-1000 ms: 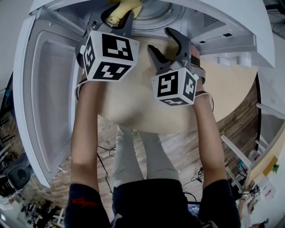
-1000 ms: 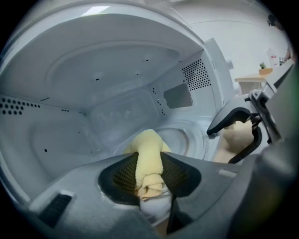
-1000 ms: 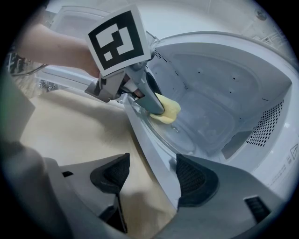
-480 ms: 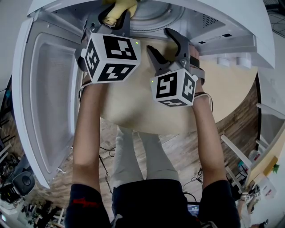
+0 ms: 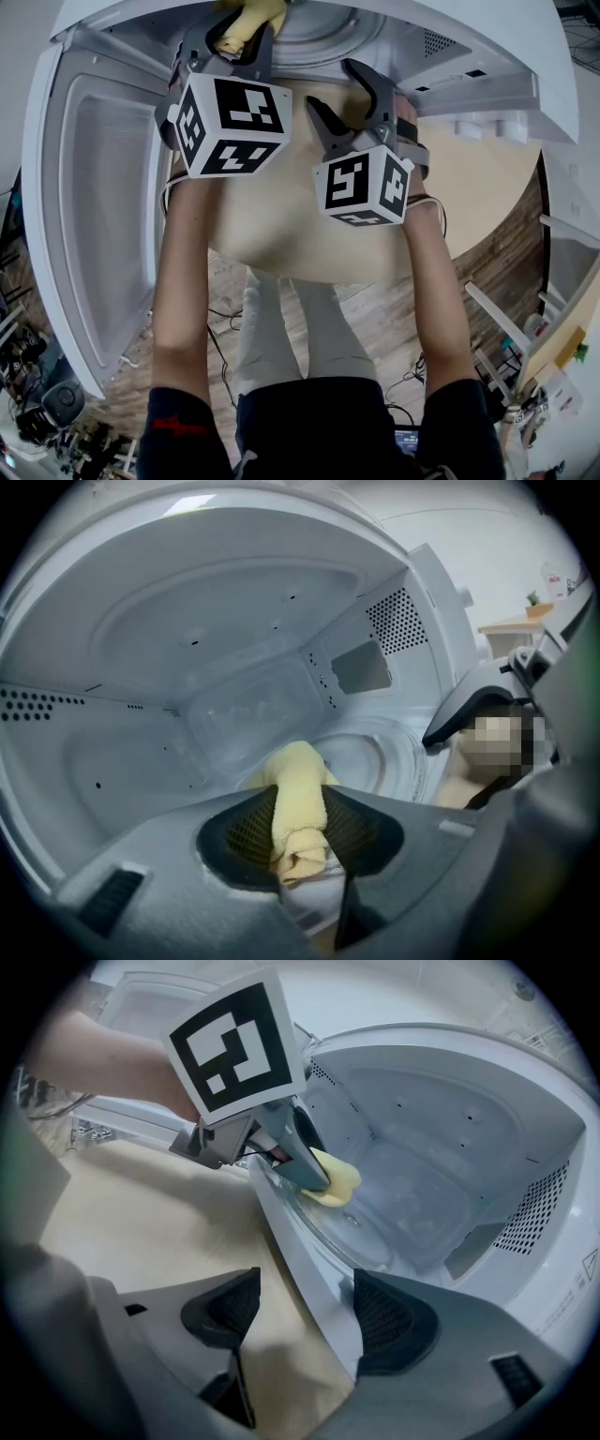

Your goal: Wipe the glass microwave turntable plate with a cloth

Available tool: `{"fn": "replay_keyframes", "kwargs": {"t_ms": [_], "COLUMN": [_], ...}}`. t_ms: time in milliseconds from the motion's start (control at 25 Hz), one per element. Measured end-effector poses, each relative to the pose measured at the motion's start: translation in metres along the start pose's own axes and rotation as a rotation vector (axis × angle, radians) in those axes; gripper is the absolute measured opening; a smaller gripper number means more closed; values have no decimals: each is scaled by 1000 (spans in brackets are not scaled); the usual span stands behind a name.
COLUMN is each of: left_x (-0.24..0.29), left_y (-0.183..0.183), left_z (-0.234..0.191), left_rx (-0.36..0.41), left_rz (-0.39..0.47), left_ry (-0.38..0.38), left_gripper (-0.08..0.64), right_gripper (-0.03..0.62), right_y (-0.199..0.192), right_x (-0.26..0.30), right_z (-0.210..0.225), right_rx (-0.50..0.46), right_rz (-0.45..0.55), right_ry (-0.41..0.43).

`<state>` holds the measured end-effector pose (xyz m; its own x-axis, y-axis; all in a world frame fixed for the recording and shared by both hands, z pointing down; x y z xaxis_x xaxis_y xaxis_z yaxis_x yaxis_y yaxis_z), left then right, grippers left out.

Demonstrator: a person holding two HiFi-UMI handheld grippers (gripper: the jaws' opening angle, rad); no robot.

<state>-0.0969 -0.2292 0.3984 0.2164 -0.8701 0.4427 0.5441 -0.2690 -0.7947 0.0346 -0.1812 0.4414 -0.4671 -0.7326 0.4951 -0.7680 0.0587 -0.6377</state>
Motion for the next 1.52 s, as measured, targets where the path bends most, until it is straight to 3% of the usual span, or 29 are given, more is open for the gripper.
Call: {"fn": "replay_keyframes", "kwargs": {"t_ms": [1520], "left_x": [4], "left_y": [33], "left_z": [55], "left_rx": [71], "left_rz": [134], "left_ry": [-264], "left_gripper": [124], "right_gripper": [275], "right_y": [0], "right_x": [0], "right_z": [0], "right_rx": [0], "right_rz": [0], "right_ry": [-1]}}
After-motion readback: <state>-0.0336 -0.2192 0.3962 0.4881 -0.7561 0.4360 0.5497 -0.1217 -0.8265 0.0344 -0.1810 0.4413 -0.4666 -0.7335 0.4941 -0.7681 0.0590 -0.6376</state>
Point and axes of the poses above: the fingertips, and each gripper's own axes: x forward along the fingers, z to its right, y out of its top, the point moved 7 cm from there along -x, backward along the fingers, and after that the axes turned 4 degrees about -y, right-handed, at the moved point
